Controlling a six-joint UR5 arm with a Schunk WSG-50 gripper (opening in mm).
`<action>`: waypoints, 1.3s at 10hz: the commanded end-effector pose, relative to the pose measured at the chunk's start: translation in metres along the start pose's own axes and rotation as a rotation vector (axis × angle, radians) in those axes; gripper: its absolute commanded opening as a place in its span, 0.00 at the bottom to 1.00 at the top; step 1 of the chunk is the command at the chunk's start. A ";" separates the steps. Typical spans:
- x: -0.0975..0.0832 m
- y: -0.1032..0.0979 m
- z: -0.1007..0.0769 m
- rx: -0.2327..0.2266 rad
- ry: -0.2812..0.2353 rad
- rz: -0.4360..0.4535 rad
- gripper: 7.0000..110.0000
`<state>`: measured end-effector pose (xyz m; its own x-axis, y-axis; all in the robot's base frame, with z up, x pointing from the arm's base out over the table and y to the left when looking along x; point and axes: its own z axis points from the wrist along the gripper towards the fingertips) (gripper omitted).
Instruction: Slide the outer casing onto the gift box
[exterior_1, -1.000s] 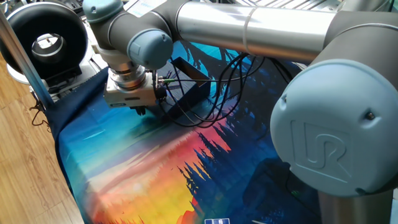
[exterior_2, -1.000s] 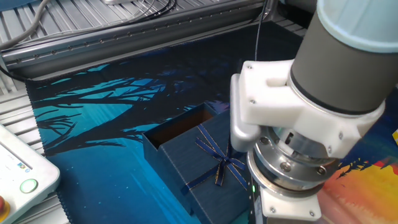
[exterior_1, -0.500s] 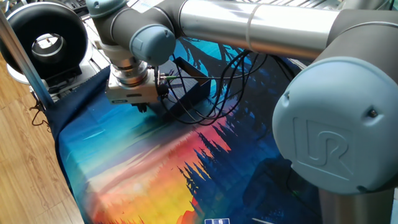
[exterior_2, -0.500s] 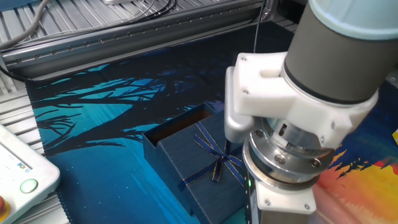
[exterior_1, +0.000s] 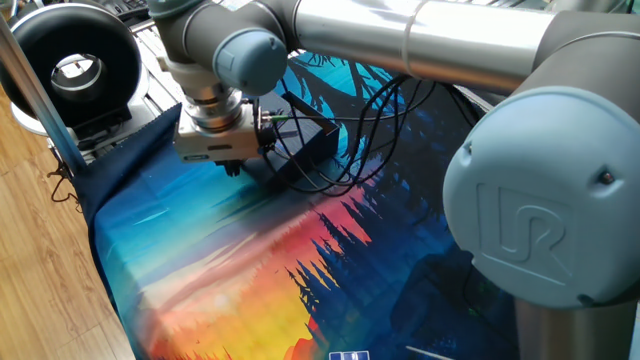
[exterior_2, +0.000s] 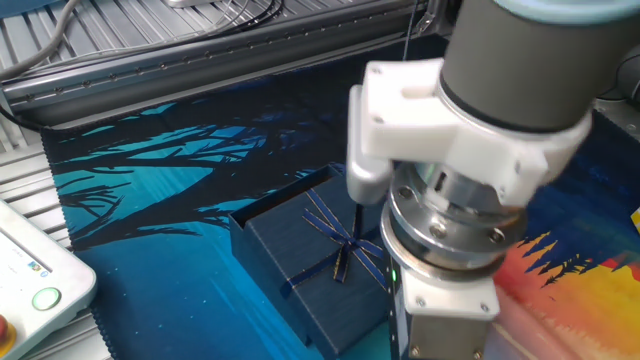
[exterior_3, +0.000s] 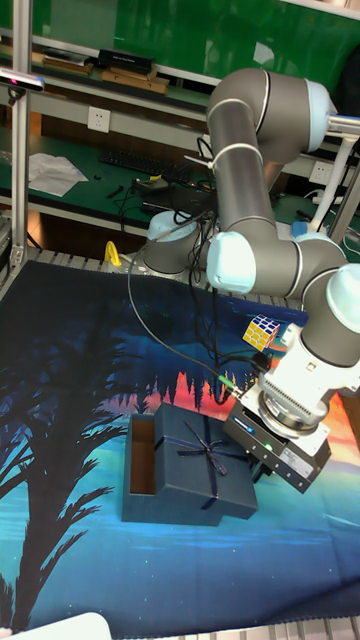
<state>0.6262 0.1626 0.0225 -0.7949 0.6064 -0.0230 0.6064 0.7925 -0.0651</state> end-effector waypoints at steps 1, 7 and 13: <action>-0.003 -0.006 -0.008 -0.013 0.022 -0.004 0.00; -0.012 -0.016 -0.011 -0.004 0.007 -0.019 0.00; -0.019 -0.027 -0.017 -0.003 0.005 -0.034 0.00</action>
<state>0.6260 0.1347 0.0375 -0.8149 0.5791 -0.0246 0.5792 0.8120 -0.0712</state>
